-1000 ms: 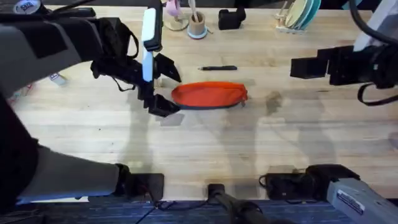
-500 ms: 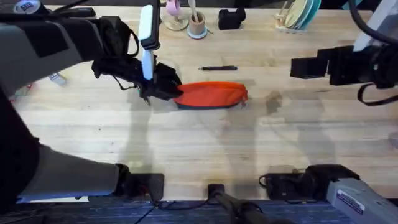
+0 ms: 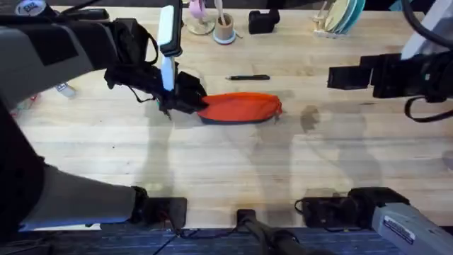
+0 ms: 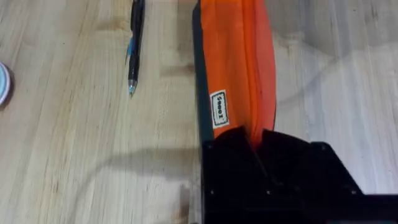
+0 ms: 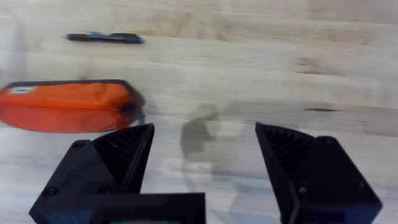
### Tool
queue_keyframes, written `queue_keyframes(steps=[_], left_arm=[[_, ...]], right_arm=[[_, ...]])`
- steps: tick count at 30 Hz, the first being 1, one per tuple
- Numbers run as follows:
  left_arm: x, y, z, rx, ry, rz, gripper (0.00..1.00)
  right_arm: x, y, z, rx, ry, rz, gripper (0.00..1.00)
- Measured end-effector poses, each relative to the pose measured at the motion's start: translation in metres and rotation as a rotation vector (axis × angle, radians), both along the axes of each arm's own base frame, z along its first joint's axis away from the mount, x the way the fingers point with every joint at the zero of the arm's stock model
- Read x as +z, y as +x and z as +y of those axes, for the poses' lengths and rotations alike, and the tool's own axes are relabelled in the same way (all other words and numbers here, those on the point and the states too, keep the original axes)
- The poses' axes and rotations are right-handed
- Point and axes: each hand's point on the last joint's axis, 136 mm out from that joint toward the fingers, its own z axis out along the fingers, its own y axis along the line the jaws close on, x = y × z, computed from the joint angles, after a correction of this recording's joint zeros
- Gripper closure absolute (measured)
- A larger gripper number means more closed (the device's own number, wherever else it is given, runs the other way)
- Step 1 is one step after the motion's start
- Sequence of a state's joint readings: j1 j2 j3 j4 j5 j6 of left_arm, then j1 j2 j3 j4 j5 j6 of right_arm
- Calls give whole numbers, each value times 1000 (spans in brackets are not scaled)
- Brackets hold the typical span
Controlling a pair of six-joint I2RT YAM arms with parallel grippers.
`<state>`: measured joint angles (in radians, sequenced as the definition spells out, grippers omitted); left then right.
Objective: Unzip the bag, pick up the pens from the table one at a time and place them inside, then zip the bag closed.
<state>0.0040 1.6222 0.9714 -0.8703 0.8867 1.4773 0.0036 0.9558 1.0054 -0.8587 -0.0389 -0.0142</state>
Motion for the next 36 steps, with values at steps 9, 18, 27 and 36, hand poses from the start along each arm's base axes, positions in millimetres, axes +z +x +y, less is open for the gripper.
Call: queue_keyframes(steps=[9,18,27,36], left_arm=[[0,0,0,0,0,0,957],[0,0,0,0,0,0,957],[0,0,0,0,0,0,957],[0,1,0,0,0,-3,957]], right_arm=[[-1,-10,29,88,145,38,4],[-15,-47,53,136,290,209,4],[-16,-53,63,165,313,231,4],[-22,-51,67,176,313,267,4]])
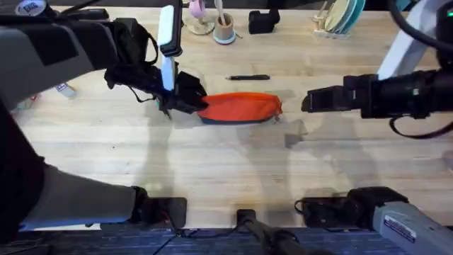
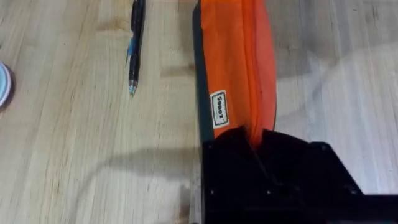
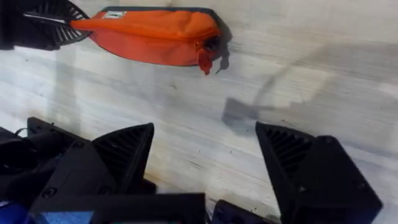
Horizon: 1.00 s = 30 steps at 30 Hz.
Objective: Unzip the bag, pick up the pens from the table one at a time and place them inside, then zip the bag closed.
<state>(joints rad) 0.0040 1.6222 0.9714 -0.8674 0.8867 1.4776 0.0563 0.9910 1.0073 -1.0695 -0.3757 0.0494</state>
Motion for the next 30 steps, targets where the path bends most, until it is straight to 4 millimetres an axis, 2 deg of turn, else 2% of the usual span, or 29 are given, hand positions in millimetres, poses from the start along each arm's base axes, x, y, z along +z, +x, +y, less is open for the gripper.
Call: queue_keyframes(steps=[5,15,25,30], left_arm=[[0,0,0,0,0,0,957],[0,0,0,0,0,0,957],[0,0,0,0,0,0,957],[0,0,0,0,0,0,957]], right_arm=[[-10,7,3,6,10,47,5],[-22,27,22,71,36,58,4],[-26,43,35,124,-14,-15,4],[-39,50,42,132,-14,-55,4]])
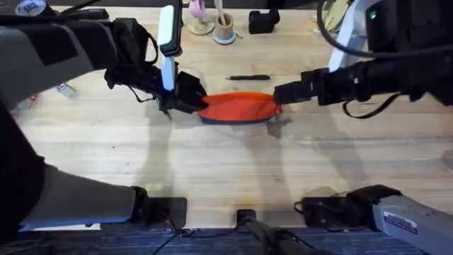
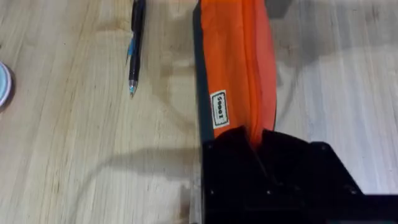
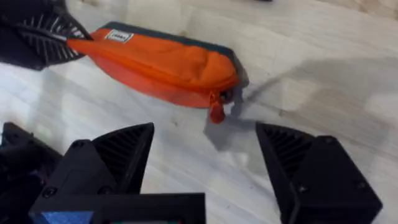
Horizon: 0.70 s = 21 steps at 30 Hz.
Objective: Unzip the bag, pick up the pens from the table one at a time and place them inside, then zip the bag closed.
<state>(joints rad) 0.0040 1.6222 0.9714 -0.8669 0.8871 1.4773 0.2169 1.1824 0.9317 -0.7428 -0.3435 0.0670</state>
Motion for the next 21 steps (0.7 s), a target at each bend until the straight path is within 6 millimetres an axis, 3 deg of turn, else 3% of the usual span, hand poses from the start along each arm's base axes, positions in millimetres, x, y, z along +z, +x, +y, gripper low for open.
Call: queue_keyframes(steps=[14,21], left_arm=[[0,0,0,0,0,0,957],[0,0,0,0,0,0,958]], right_arm=[[-26,9,2,-32,13,-6,4],[-54,10,7,-19,-9,84,37]])
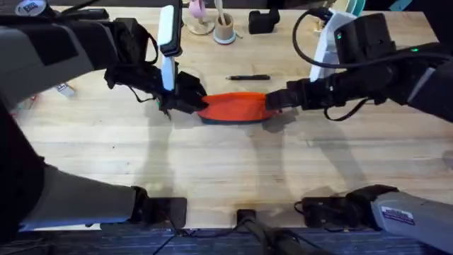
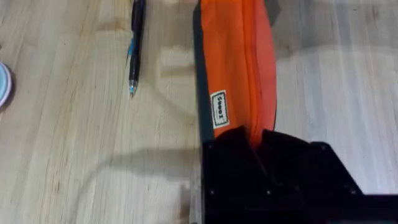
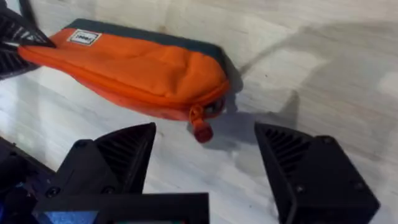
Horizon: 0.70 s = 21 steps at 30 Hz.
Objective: Unzip the bag, pick up the pens from the table one at a time and place them inside, then zip the bag closed.
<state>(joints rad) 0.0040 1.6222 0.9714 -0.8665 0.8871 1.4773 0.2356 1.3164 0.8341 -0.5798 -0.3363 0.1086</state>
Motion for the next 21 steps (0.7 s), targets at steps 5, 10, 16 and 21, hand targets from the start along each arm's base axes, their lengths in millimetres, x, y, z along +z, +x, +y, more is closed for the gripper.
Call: queue_keyframes(steps=[5,10,16,21], left_arm=[[0,0,0,0,0,0,958],[0,0,0,0,0,0,958],[0,0,0,0,0,-1,958],[0,0,0,0,-2,-3,957]], right_arm=[[-2,8,3,1,6,-18,67],[-5,10,4,-1,6,-14,173],[-5,11,4,-9,10,-12,389],[-6,10,7,-4,20,-5,609]])
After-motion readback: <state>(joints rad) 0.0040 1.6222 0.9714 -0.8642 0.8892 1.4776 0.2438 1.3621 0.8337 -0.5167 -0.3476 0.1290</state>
